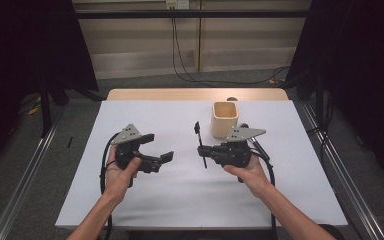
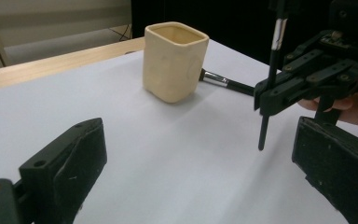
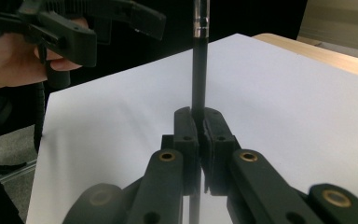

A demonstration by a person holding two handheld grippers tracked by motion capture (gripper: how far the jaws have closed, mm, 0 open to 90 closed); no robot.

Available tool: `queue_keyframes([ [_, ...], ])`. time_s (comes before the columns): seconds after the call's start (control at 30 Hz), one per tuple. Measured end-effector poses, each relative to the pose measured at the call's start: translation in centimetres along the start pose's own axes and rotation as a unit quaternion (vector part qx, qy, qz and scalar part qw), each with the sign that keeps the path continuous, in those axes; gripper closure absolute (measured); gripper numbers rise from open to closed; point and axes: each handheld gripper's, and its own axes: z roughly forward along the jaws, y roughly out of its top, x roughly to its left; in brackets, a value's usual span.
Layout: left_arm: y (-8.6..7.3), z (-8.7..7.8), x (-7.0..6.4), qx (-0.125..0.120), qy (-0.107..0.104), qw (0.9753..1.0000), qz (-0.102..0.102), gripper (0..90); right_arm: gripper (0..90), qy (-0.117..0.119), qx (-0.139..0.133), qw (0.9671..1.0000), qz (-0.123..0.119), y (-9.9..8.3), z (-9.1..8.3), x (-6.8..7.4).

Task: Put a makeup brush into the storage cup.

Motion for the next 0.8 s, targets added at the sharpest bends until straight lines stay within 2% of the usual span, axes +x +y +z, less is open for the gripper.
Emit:
queue_keyframes([
  [0.1, -0.5, -0.8, 0.1, -0.006, 0.003, 0.9999, 0.01, 2.9, 86.2, -0.003, -0.004, 1.0, 0.001, 0.1, -0.1, 0.0],
  [0.2, -0.8, -1.5, 0.2, -0.011, 0.021, 0.9995, 0.024, 2.4, 86.2, -0.012, -0.003, 0.9999, -0.003, 0.2, -0.3, 0.0],
  [0.37, -1.5, -2.4, 0.7, -0.017, 0.048, 0.9985, 0.019, 2.3, 86.2, -0.027, -0.001, 0.9996, 0.001, 0.2, -0.7, -0.3],
  [0.53, -2.7, -3.2, 1.0, -0.032, 0.058, 0.9978, 0.002, 2.2, 86.2, -0.039, -0.002, 0.9992, 0.0, 0.3, -1.2, -0.7],
  [0.6, -3.1, -3.5, 1.0, -0.037, 0.062, 0.9974, 0.001, 2.8, 86.3, -0.043, -0.002, 0.9991, 0.0, 0.4, -1.3, -0.9],
  [0.73, -3.9, -4.3, 1.2, -0.075, 0.072, 0.9946, 0.002, 3.4, 86.2, -0.048, 0.004, 0.9988, 0.001, 0.4, -1.5, -1.2],
  [0.77, -4.1, -4.4, 1.3, -0.092, 0.076, 0.9929, 0.002, 3.9, 86.2, -0.05, 0.006, 0.9987, 0.002, 0.4, -1.5, -1.2],
  [0.8, -4.3, -4.6, 1.5, -0.098, 0.081, 0.9919, 0.003, 4.2, 86.2, -0.052, 0.006, 0.9986, 0.002, 0.4, -1.6, -1.3],
])
